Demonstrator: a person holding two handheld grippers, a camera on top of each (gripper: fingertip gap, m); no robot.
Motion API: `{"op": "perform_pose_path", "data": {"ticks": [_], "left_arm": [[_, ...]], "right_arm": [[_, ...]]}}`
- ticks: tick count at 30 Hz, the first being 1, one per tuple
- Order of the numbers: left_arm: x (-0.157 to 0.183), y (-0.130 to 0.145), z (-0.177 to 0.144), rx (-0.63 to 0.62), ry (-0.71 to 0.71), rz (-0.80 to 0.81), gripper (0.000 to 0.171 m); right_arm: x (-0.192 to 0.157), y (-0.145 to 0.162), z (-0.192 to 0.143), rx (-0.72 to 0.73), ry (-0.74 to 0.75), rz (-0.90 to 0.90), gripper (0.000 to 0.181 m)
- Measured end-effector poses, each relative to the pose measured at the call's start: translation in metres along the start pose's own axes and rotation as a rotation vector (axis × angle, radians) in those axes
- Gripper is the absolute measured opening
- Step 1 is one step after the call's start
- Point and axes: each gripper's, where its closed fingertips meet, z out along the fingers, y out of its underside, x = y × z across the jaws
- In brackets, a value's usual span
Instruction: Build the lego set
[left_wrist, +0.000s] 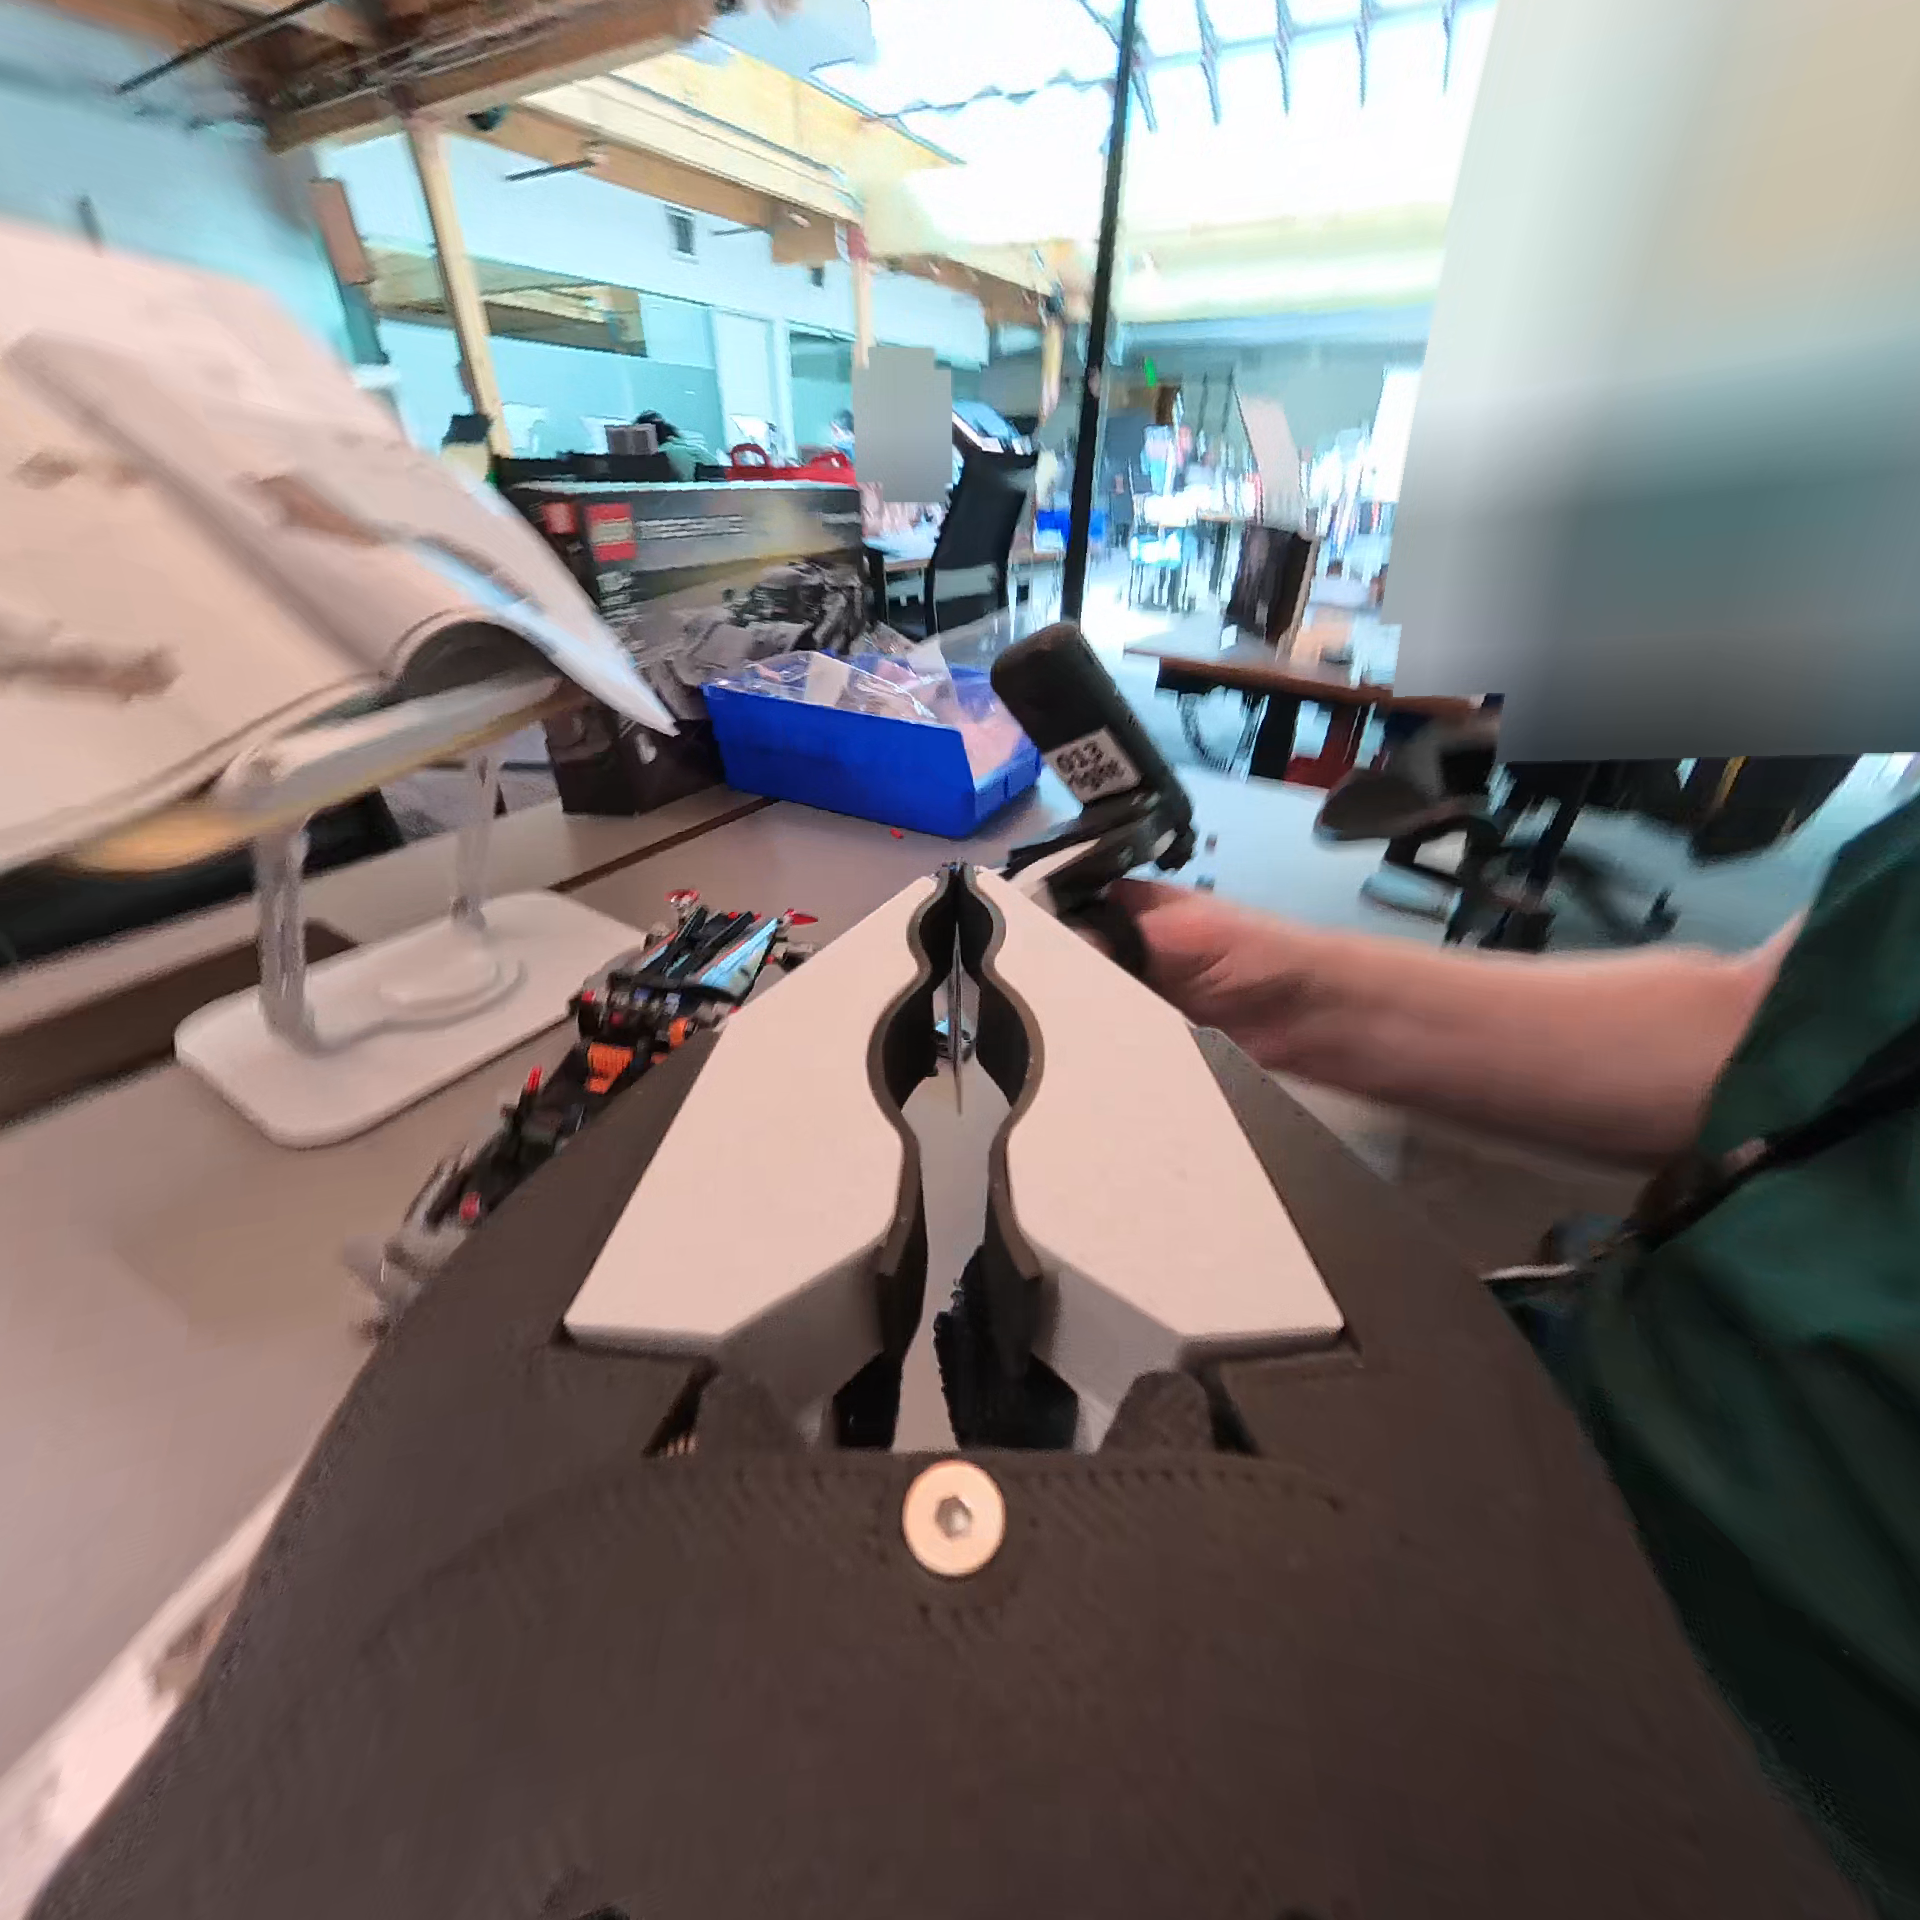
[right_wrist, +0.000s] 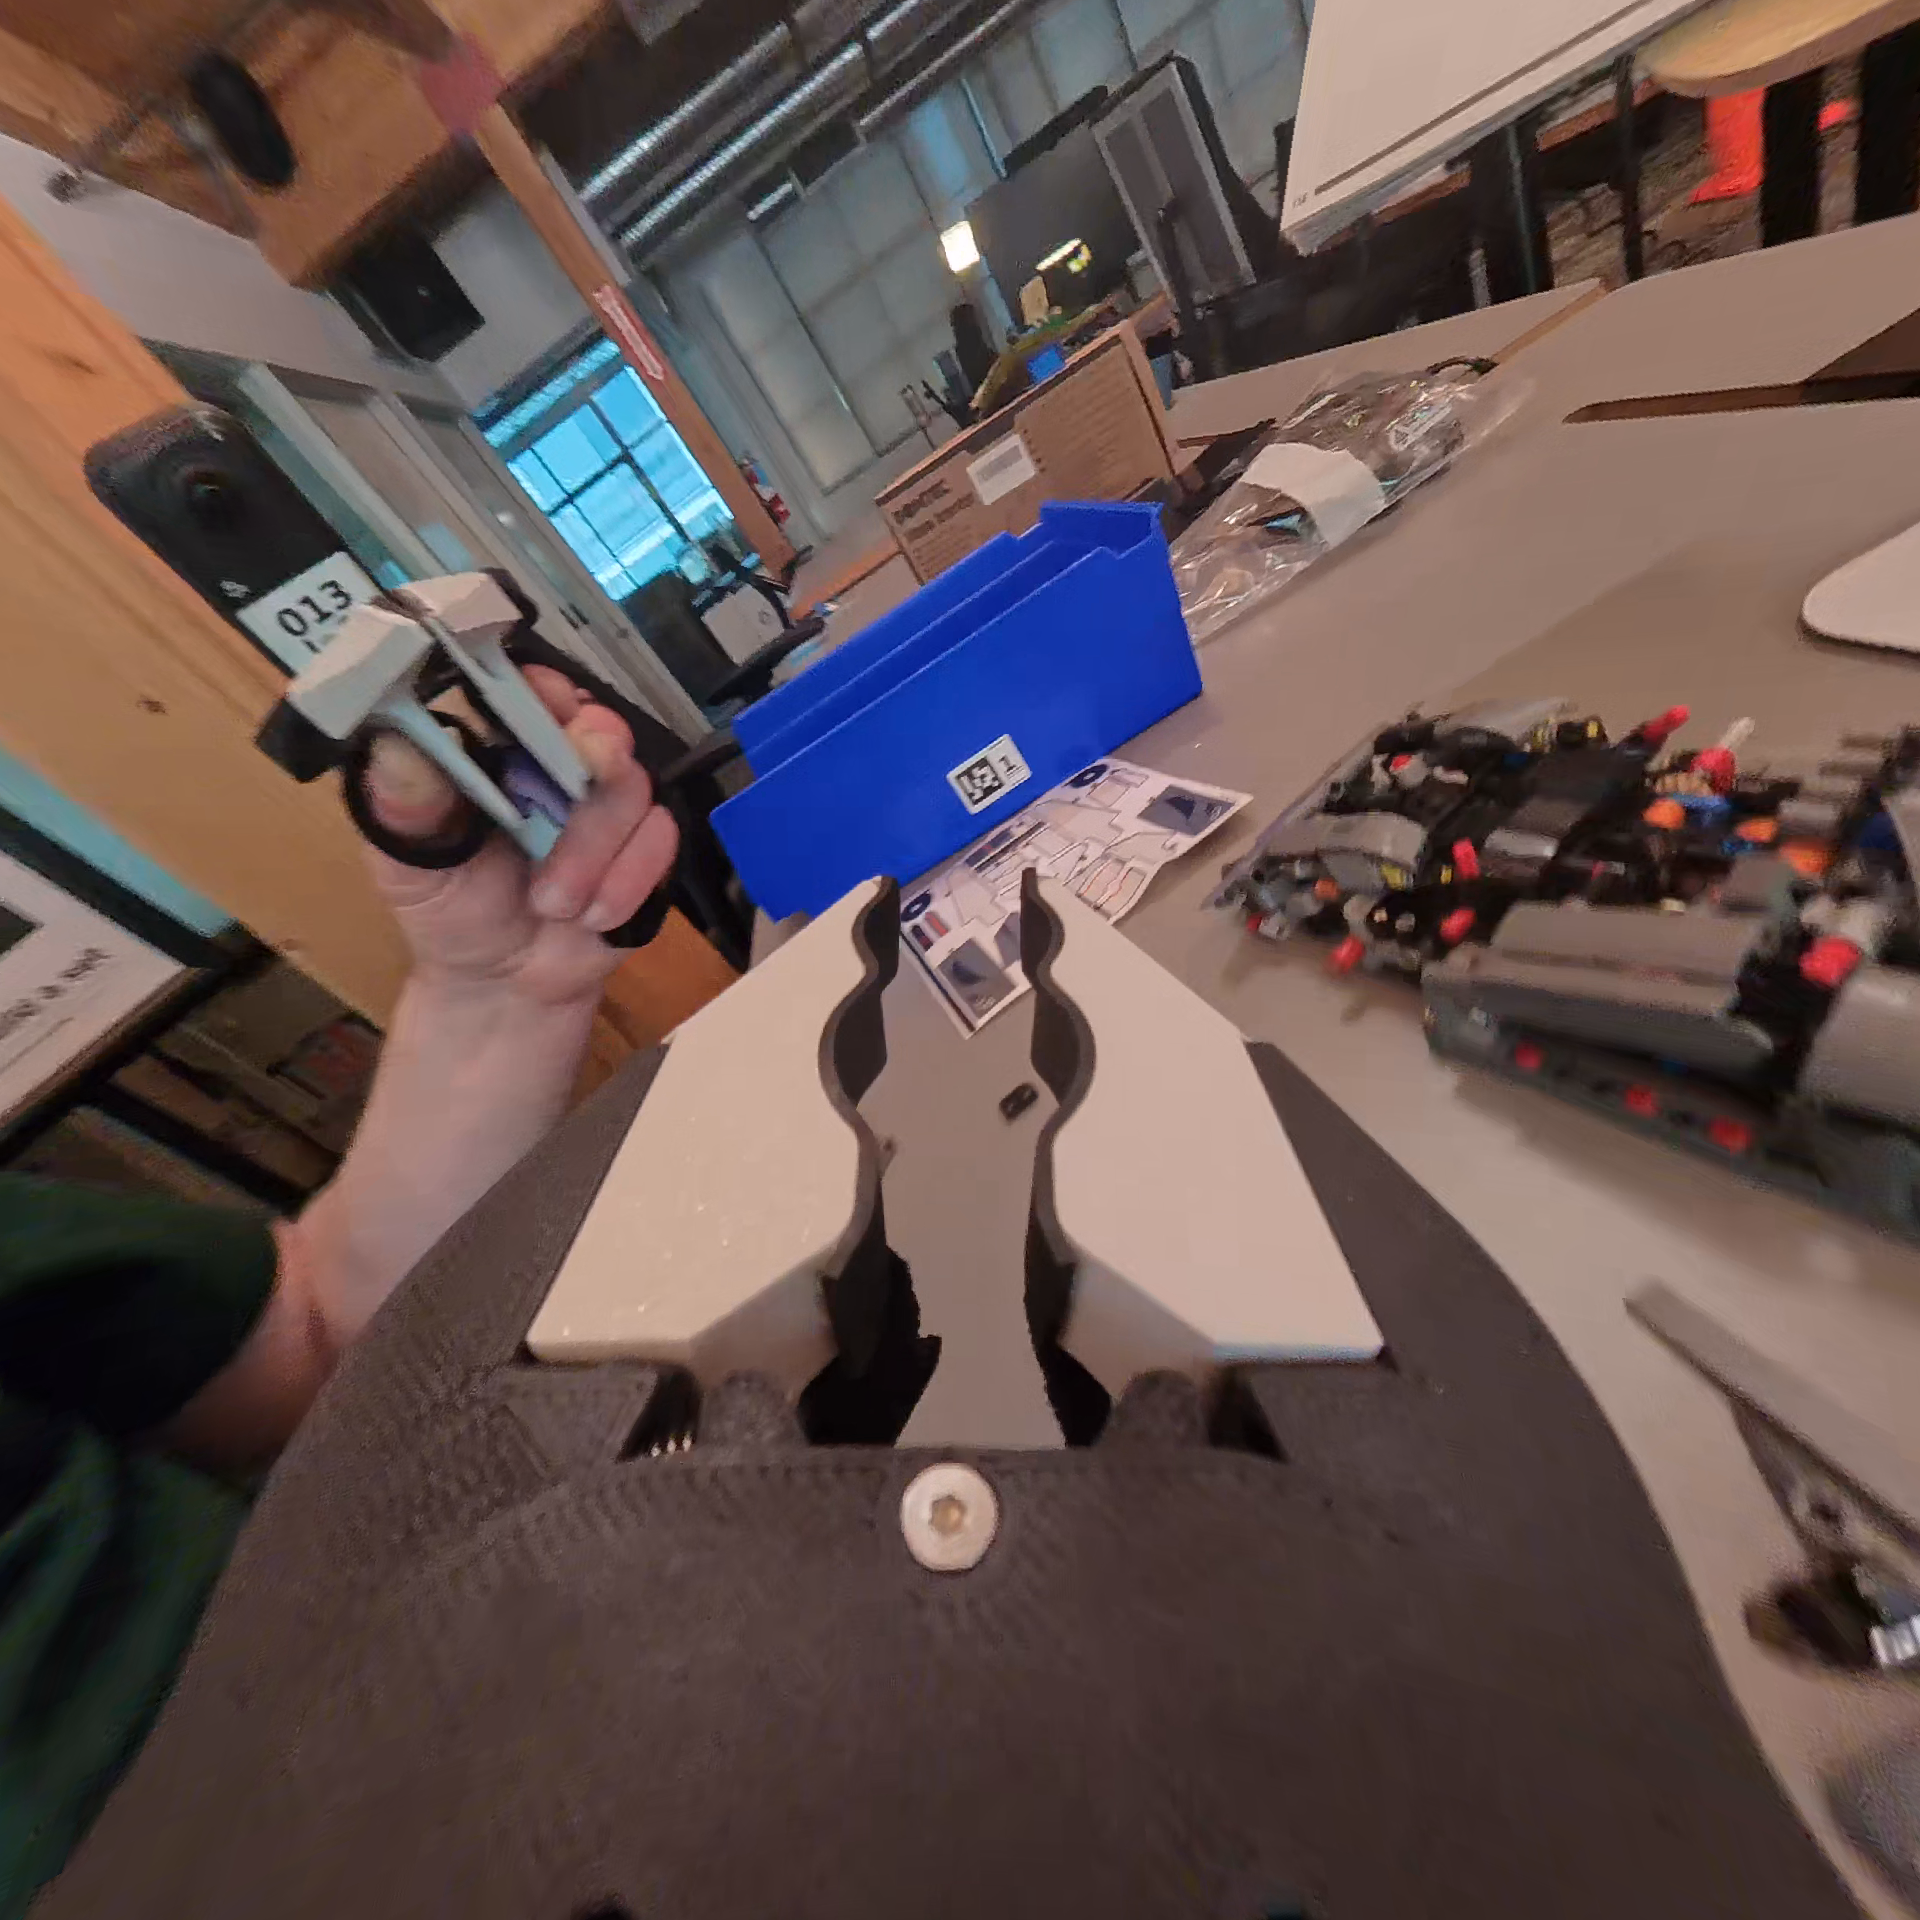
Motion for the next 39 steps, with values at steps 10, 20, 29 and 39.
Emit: {"op": "perform_pose_path", "data": {"ticks": [10, 20, 29, 39], "left_arm": [[0.077, 0.029, 0.094, -0.26, 0.003, 0.831, 0.0], [0.118, 0.043, 0.123, -0.344, 0.049, 1.513, 0.0], [0.124, 0.054, 0.12, -0.387, 0.125, 1.592, 0.0], [0.131, 0.055, 0.12, -0.389, 0.176, 1.654, 0.0]], "right_arm": [[-0.026, 0.011, -0.076, 0.068, -0.262, 0.264, 0.034], [-0.071, 0.002, -0.1, 0.057, -0.605, 0.425, 0.036], [-0.071, -0.001, -0.108, 0.051, -0.635, 0.459, 0.037], [-0.076, 0.01, -0.1, -0.035, -0.611, 0.459, 0.033]]}}
